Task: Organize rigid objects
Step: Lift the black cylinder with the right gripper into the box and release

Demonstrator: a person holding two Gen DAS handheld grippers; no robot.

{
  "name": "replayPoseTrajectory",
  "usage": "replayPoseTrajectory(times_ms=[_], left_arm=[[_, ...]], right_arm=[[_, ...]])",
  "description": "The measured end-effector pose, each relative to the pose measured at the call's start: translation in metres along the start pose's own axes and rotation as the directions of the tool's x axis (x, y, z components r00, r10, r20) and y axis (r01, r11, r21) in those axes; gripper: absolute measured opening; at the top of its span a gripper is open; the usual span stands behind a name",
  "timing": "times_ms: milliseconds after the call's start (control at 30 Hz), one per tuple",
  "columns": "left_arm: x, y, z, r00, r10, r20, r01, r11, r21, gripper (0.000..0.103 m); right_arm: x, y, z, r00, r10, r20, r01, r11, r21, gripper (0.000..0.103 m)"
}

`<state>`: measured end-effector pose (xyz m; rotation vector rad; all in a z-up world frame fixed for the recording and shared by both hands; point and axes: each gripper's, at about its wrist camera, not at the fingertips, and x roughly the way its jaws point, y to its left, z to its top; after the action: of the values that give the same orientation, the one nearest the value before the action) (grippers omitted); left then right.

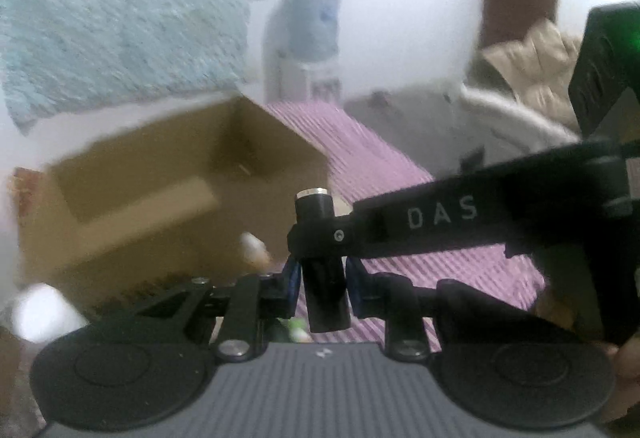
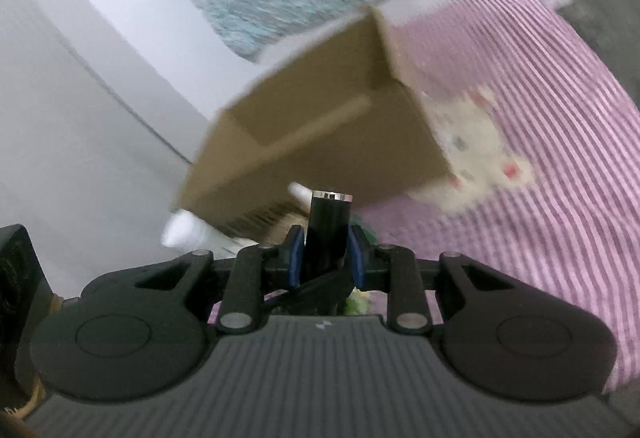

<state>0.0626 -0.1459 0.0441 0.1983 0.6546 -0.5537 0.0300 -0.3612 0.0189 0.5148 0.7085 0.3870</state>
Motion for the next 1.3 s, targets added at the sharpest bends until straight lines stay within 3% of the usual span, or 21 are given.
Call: replayPoseTrajectory(times_ms=[167,267,400,633,800,900,1000,1167,1300], left_arm=[[-0.017,0.049,0.028,0.996,0.084,0.029,-0.082,0.995,-0.055,0.025],[-0.008,0.082,0.048,0.994,0.106,-0.008,-0.106,0.989,-0.106,0.025],[0.025,0.139,0.07,0.99,0.097,-0.101,-0.115,0.974,-0.195,0.024],[0.095,0.214,0.079,0.956,0.057,-0.287,-0.149,0.938,-0.311,0.024],[0.125,0.233,0.079,0.919,0.13,-0.372,-0.245,0.928,-0.28,0.024],[0.131,0.236,0.083,0.911,0.163,-0.379,-0.275,0.925,-0.262,0.031],[0.126,0.228,0.086,0.914,0.186,-0.361,-0.284,0.928,-0.241,0.052],[0.101,0.218,0.094,0.932,0.189,-0.309,-0.271,0.931,-0.245,0.056],[0.069,0.207,0.099,0.957,0.178,-0.229,-0.237,0.937,-0.259,0.06]], right_arm=[[0.023,0.054,0.04,0.997,0.074,-0.015,-0.075,0.99,-0.122,0.023],[0.057,0.074,0.069,0.99,0.117,-0.081,-0.128,0.982,-0.141,0.023],[0.119,0.078,0.113,0.965,0.155,-0.211,-0.175,0.982,-0.075,0.023],[0.249,0.064,0.156,0.897,0.134,-0.421,-0.111,0.991,0.079,0.023],[0.308,0.054,0.158,0.856,0.115,-0.504,-0.058,0.99,0.128,0.022],[0.327,0.052,0.157,0.842,0.105,-0.53,-0.04,0.99,0.132,0.023],[0.341,0.047,0.153,0.838,0.098,-0.537,-0.024,0.989,0.144,0.023],[0.334,0.044,0.151,0.852,0.122,-0.509,-0.036,0.984,0.175,0.024],[0.291,0.046,0.159,0.881,0.132,-0.454,-0.068,0.986,0.154,0.025]])
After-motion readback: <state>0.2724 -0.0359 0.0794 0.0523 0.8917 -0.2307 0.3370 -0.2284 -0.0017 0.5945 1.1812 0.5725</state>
